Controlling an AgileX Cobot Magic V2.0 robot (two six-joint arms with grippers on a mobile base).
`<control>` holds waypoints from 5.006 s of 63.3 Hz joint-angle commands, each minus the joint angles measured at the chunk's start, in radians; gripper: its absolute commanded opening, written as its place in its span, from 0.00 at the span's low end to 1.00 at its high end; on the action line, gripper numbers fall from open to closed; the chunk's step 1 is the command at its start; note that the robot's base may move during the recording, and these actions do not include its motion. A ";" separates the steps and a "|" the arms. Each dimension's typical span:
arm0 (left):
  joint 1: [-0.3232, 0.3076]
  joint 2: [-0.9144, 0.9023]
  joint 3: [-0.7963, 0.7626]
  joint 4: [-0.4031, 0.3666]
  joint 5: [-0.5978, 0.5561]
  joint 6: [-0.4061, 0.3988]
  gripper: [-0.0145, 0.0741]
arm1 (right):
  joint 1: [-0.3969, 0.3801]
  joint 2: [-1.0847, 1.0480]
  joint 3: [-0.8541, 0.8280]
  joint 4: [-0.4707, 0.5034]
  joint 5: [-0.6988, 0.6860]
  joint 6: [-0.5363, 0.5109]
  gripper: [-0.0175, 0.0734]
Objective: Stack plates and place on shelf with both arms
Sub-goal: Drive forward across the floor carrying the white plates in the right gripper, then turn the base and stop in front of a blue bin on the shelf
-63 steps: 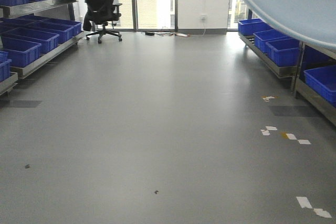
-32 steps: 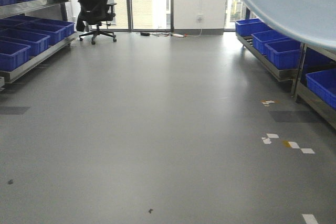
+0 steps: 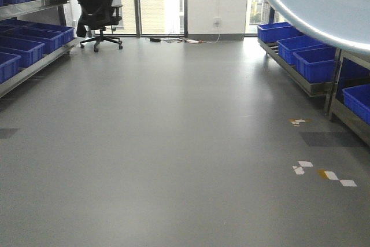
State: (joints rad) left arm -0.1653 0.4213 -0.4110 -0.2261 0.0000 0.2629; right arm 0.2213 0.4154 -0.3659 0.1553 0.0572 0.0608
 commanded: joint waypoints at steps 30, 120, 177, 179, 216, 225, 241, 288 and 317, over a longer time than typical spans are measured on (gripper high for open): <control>0.000 0.008 -0.029 -0.003 -0.083 -0.004 0.25 | -0.005 0.001 -0.030 -0.003 -0.100 -0.002 0.25; 0.000 0.008 -0.029 -0.003 -0.083 -0.004 0.25 | -0.005 0.001 -0.030 -0.003 -0.100 -0.002 0.25; 0.000 0.008 -0.029 -0.003 -0.083 -0.004 0.25 | -0.005 0.001 -0.030 -0.003 -0.099 -0.002 0.25; 0.000 0.008 -0.029 -0.003 -0.083 -0.004 0.25 | -0.005 0.001 -0.030 -0.003 -0.099 -0.002 0.25; 0.000 0.008 -0.029 -0.003 -0.083 -0.004 0.25 | -0.005 0.001 -0.030 -0.003 -0.099 -0.002 0.25; 0.000 0.008 -0.029 -0.003 -0.083 -0.004 0.25 | -0.005 0.001 -0.030 -0.003 -0.099 -0.002 0.25; 0.000 0.008 -0.029 -0.003 -0.083 -0.004 0.25 | -0.005 0.001 -0.030 -0.003 -0.099 -0.002 0.25; 0.000 0.008 -0.029 -0.003 -0.083 -0.004 0.25 | -0.005 0.001 -0.030 -0.003 -0.099 -0.002 0.25; 0.000 0.008 -0.029 -0.003 -0.083 -0.004 0.25 | -0.005 0.001 -0.030 -0.003 -0.099 -0.002 0.25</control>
State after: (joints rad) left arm -0.1653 0.4213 -0.4110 -0.2261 0.0000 0.2629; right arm 0.2213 0.4154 -0.3659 0.1546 0.0579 0.0605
